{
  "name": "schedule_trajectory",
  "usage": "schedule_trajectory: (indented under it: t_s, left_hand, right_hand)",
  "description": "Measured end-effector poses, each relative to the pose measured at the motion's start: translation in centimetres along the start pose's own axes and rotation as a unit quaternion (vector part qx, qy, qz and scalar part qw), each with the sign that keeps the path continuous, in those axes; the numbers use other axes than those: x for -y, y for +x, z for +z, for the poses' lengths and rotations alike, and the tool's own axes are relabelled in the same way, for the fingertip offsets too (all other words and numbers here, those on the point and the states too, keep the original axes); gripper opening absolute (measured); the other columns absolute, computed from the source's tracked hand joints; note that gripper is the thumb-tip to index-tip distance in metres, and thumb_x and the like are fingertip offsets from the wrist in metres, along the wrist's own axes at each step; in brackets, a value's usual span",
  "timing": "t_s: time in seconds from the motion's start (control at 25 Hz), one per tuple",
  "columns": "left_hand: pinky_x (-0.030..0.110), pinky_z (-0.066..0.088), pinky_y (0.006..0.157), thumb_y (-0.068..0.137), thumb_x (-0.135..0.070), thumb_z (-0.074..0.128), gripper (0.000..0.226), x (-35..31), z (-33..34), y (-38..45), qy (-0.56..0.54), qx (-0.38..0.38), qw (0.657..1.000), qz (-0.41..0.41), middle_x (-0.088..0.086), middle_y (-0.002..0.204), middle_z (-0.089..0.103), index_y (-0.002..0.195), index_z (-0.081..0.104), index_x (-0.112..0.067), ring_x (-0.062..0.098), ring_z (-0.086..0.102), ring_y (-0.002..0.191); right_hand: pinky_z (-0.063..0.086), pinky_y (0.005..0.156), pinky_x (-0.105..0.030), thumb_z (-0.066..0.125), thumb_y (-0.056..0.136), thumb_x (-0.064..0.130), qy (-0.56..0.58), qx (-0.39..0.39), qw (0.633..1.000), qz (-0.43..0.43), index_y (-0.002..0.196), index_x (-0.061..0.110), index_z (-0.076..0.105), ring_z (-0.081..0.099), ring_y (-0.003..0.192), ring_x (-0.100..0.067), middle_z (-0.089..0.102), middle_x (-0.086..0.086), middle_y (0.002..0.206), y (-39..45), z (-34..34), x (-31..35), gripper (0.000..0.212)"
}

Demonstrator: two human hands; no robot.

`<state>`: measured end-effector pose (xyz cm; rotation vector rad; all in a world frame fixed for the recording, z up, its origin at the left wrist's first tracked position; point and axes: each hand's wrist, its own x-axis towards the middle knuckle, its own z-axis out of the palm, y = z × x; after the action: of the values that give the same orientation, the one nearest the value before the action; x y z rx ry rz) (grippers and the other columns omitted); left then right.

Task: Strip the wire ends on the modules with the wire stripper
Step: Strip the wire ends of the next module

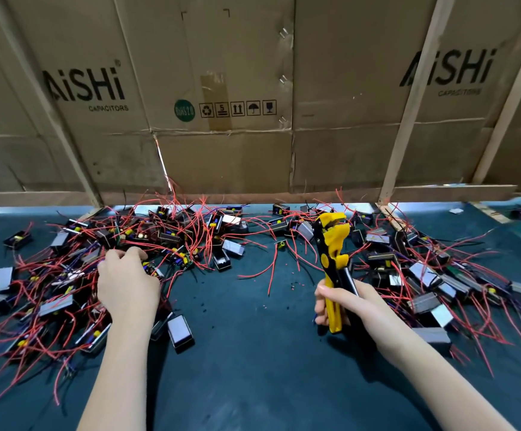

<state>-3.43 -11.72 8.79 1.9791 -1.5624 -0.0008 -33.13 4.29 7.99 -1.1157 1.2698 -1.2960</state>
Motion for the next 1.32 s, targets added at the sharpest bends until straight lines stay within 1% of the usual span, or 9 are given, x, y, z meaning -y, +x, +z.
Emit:
schedule_trajectory:
  t_s: [0.12,0.24,0.36,0.52,0.68,0.8,0.92,1.16,1.32]
  left_hand:
    - [0.046,0.049,0.073,0.077,0.013,0.057,0.038,0.3,0.3,0.4,-0.025,-0.012,1.0,0.001,0.016,0.106,0.063,0.105,0.069,-0.01,0.041,0.056,0.099]
    - [0.044,0.046,0.074,0.078,0.014,0.056,0.038,0.5,0.5,0.3,-0.043,-0.027,0.999,0.0,0.017,0.107,0.062,0.105,0.069,-0.008,0.043,0.058,0.095]
    - [0.041,0.039,0.071,0.079,0.012,0.058,0.035,0.3,0.5,0.3,-0.068,-0.041,0.997,0.014,0.017,0.11,0.058,0.107,0.067,-0.009,0.043,0.057,0.09]
    - [0.044,0.046,0.077,0.08,0.006,0.061,0.034,-0.5,0.6,0.1,-0.123,-0.039,0.989,0.068,0.013,0.11,0.056,0.11,0.065,-0.01,0.037,0.06,0.086]
    - [0.039,0.045,0.077,0.087,-0.008,0.064,0.025,-0.9,1.0,-0.1,-0.112,-0.004,0.988,0.111,0.011,0.112,0.059,0.111,0.066,-0.01,0.032,0.058,0.098]
    - [0.042,0.046,0.085,0.09,-0.02,0.065,0.041,-0.7,1.6,-0.2,-0.026,0.085,0.988,0.128,0.011,0.122,0.059,0.129,0.058,-0.012,0.032,0.049,0.117]
    - [0.042,0.045,0.089,0.093,-0.022,0.06,0.045,-0.7,2.1,-0.2,0.045,0.134,0.979,0.15,0.013,0.123,0.058,0.137,0.053,-0.012,0.034,0.042,0.122]
    - [0.039,0.047,0.069,0.093,-0.015,0.059,0.037,-0.8,2.4,-0.2,-0.033,0.068,0.991,0.113,0.01,0.1,0.067,0.13,0.055,-0.012,0.031,0.056,0.102]
    - [0.047,0.047,0.079,0.089,-0.01,0.064,0.034,-1.1,2.1,-0.2,-0.071,-0.037,0.989,0.125,0.018,0.111,0.064,0.122,0.062,-0.004,0.037,0.05,0.108]
  right_hand:
    - [0.055,0.07,-0.034,0.076,0.062,0.05,0.016,-0.014,1.0,0.011,0.095,0.003,0.063,0.068,0.075,-0.03,0.067,-0.015,0.081,0.1,-0.2,-0.1,0.059]
    - [0.054,0.066,-0.031,0.075,0.063,0.05,0.015,-0.012,1.0,0.009,0.094,0.002,0.063,0.068,0.075,-0.03,0.067,-0.015,0.081,0.1,-0.3,0.0,0.058]
    - [0.055,0.071,-0.035,0.074,0.071,0.043,0.014,-0.006,1.0,0.004,0.097,0.001,0.062,0.068,0.075,-0.03,0.067,-0.015,0.081,0.1,-0.3,0.0,0.051]
    - [0.055,0.08,-0.04,0.075,0.069,0.042,0.007,0.011,1.0,-0.005,0.096,0.003,0.062,0.066,0.075,-0.029,0.066,-0.014,0.081,-0.1,-0.2,0.0,0.049]
    - [0.053,0.078,-0.039,0.072,0.075,0.035,-0.009,0.021,1.0,-0.015,0.097,-0.001,0.061,0.065,0.076,-0.028,0.065,-0.015,0.081,-0.1,-0.1,0.1,0.044]
    - [0.053,0.075,-0.035,0.071,0.075,0.035,-0.012,0.025,0.999,-0.018,0.097,-0.002,0.06,0.065,0.075,-0.028,0.065,-0.015,0.081,-0.1,0.0,0.2,0.044]
    - [0.054,0.072,-0.032,0.07,0.075,0.033,-0.006,0.023,1.0,-0.016,0.097,0.0,0.06,0.065,0.075,-0.029,0.065,-0.014,0.08,-0.2,0.0,0.3,0.041]
    - [0.052,0.077,-0.038,0.079,0.076,0.03,-0.004,0.026,1.0,-0.018,0.1,-0.004,0.059,0.065,0.076,-0.029,0.064,-0.015,0.081,-0.3,0.0,0.3,0.046]
    - [0.053,0.077,-0.038,0.072,0.074,0.034,0.003,0.021,1.0,-0.015,0.101,-0.003,0.06,0.065,0.076,-0.029,0.064,-0.014,0.08,-0.3,0.0,0.2,0.047]
